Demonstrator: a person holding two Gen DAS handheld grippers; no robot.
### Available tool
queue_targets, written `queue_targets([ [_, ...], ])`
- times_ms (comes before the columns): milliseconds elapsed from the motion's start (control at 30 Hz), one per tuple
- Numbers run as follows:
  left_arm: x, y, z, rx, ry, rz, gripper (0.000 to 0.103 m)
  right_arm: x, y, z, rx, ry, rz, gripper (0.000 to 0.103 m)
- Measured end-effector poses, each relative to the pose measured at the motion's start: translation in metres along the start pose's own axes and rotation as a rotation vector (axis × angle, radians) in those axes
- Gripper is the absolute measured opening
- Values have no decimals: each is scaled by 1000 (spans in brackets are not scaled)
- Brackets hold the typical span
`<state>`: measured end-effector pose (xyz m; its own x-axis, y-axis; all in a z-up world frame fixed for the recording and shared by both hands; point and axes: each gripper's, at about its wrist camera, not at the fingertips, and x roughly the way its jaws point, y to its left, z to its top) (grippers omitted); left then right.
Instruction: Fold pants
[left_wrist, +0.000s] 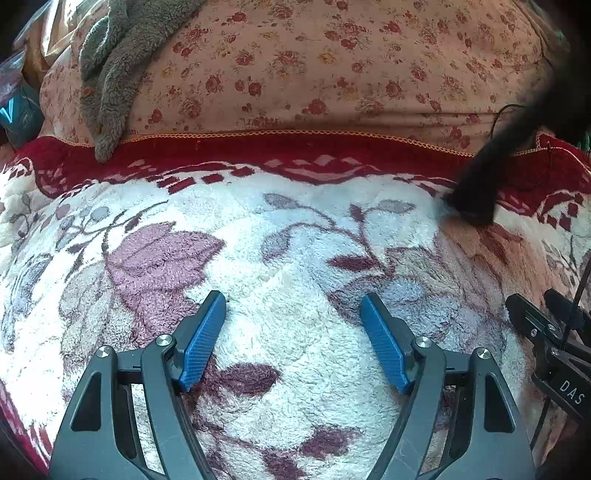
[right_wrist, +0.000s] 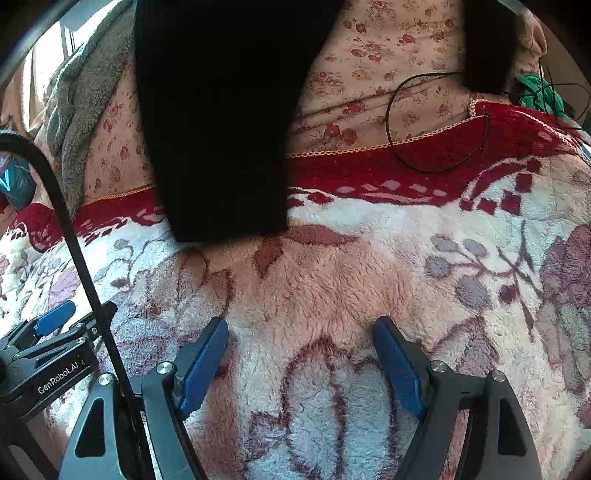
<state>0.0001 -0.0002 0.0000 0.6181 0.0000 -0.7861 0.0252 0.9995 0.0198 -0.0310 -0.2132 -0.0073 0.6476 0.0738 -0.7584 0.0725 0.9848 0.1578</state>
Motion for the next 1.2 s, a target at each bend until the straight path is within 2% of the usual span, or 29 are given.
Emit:
queue_targets([
  [933, 3, 1, 0, -2, 2, -1, 76, 3, 0, 0, -3, -1, -2, 79],
  [1067, 1, -3, 2, 13, 5, 16, 76, 4, 0, 0, -3, -2, -2, 79],
  [1200, 0, 0, 2, 13, 15, -4, 76, 4, 0, 0, -5, -1, -5, 80],
])
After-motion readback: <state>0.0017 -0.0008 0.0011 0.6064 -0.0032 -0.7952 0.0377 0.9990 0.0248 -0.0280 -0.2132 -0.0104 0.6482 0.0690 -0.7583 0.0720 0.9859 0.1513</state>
